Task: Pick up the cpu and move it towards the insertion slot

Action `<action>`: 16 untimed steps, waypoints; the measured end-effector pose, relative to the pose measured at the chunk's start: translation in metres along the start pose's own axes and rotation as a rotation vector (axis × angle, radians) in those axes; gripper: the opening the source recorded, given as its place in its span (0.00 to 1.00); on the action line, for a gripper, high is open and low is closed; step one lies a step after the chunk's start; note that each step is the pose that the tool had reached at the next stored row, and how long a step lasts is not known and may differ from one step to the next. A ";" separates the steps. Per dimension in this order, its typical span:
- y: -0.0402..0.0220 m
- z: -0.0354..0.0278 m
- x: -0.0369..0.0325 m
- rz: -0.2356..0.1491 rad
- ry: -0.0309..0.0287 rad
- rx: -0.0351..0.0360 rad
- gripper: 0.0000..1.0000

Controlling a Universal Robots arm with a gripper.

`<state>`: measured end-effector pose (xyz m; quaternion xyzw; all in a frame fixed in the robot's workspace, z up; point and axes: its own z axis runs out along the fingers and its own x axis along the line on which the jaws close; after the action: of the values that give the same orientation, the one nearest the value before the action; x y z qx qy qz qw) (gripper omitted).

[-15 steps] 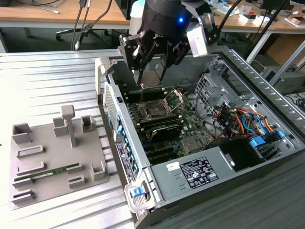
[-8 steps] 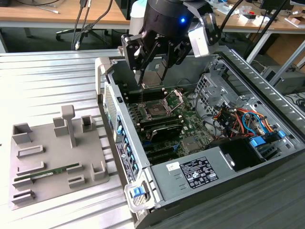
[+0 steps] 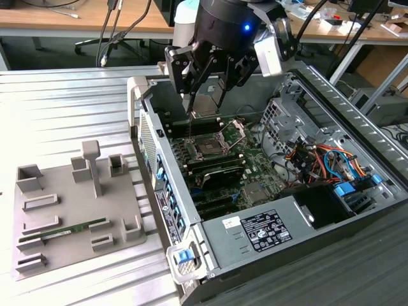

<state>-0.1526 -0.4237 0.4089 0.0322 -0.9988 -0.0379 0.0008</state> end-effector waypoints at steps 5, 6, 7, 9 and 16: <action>-0.0002 0.0003 -0.0032 0.000 0.0001 0.0000 0.55; -0.0003 0.0003 -0.0036 0.000 0.0001 0.0000 0.55; -0.0003 0.0004 -0.0039 0.000 0.0000 0.0000 0.55; -0.0003 0.0004 -0.0048 0.000 0.0000 0.0000 0.55; -0.0006 0.0006 -0.0091 0.000 0.0001 0.0001 0.55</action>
<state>-0.1435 -0.4236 0.4082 0.0322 -0.9988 -0.0379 0.0008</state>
